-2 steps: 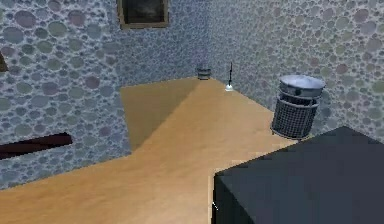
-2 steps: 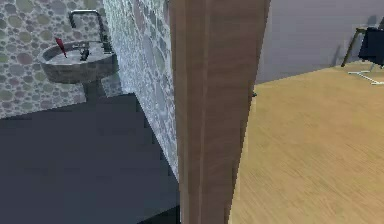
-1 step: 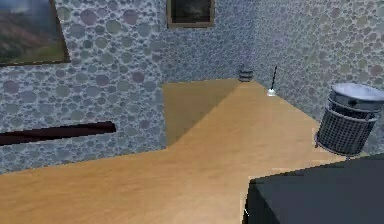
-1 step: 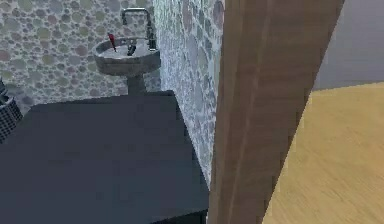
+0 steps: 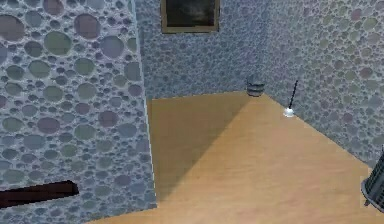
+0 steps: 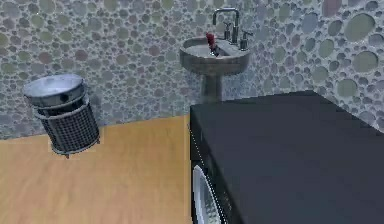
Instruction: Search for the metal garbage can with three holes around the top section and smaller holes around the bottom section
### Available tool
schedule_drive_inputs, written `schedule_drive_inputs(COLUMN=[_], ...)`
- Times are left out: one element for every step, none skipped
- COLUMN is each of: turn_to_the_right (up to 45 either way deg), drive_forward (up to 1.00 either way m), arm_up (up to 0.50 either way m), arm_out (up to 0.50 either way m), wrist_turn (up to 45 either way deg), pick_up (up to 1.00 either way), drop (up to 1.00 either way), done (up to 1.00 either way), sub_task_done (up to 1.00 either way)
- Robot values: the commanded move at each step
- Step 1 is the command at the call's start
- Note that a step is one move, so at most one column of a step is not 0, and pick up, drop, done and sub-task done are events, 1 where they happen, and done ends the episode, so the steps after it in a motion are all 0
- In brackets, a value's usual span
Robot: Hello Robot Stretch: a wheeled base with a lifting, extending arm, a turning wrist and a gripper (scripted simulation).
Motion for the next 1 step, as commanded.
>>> schedule_drive_inputs(turn_to_the_right=[45.0], drive_forward=[0.00], arm_up=[0.00], arm_out=[0.00], wrist_turn=[0.0], pick_up=[0.00], drop=[0.00], done=[0.00], sub_task_done=[0.00])
